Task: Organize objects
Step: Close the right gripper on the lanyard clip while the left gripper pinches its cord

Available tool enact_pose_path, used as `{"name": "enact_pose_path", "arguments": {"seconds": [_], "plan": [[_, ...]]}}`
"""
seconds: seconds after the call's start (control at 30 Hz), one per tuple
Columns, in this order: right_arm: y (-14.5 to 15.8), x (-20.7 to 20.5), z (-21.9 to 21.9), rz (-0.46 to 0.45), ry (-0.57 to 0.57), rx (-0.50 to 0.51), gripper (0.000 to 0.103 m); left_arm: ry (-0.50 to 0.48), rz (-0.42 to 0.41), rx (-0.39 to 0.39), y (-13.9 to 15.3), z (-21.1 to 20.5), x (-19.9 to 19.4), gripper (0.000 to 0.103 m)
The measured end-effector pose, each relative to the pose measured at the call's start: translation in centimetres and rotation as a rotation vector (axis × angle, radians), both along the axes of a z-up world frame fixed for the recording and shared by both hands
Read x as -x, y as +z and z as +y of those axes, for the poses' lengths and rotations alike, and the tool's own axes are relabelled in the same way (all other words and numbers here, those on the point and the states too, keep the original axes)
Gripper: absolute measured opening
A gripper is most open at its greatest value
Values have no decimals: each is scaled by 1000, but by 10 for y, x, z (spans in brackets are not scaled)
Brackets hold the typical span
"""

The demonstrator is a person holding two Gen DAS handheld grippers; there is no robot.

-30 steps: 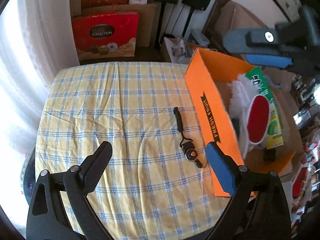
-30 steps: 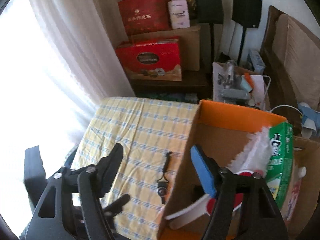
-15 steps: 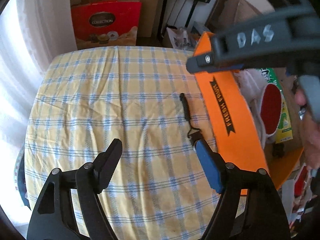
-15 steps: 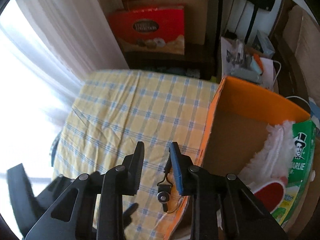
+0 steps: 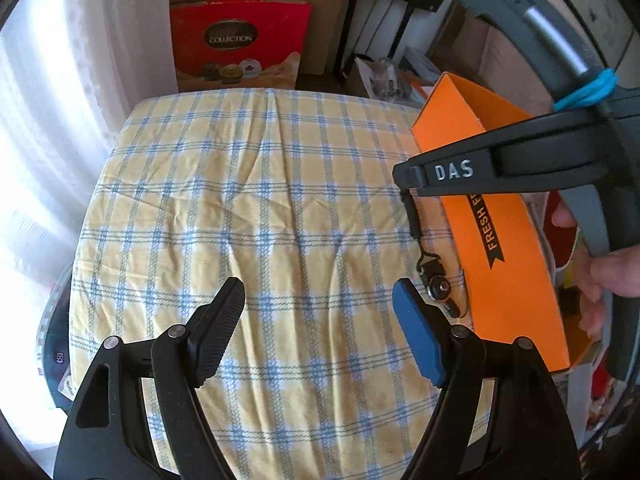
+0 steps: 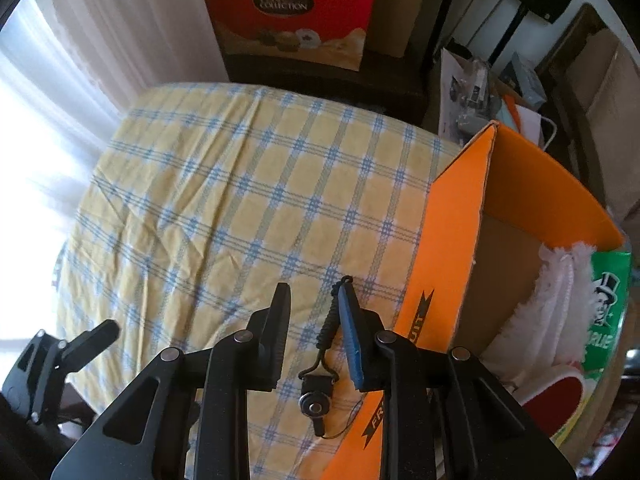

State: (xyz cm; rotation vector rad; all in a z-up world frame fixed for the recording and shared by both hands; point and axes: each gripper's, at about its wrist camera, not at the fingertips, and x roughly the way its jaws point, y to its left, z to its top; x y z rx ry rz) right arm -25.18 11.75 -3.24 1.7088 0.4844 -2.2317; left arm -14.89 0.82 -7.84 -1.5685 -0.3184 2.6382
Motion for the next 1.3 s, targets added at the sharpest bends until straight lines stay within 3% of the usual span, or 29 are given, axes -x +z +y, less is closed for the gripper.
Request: {"name": "enact_pose_path", "arguments": {"seconds": [0.33, 0.6, 0.7, 0.9, 1.3], "plan": [[-33, 6, -17, -40, -23, -177, 24, 38, 3, -75, -7, -34, -7, 73], [-50, 19, -11, -78, -104, -230, 24, 42, 16, -135, -8, -52, -12, 73], [-50, 27, -9, -96, -126, -202, 25, 38, 14, -149, -9, -56, -12, 73], [-50, 26, -8, -111, -87, -132, 11, 38, 10, -171, -14, -61, -13, 73], [-12, -15, -13, -32, -39, 68, 10, -36, -17, -206, -22, -27, -5, 74]]}}
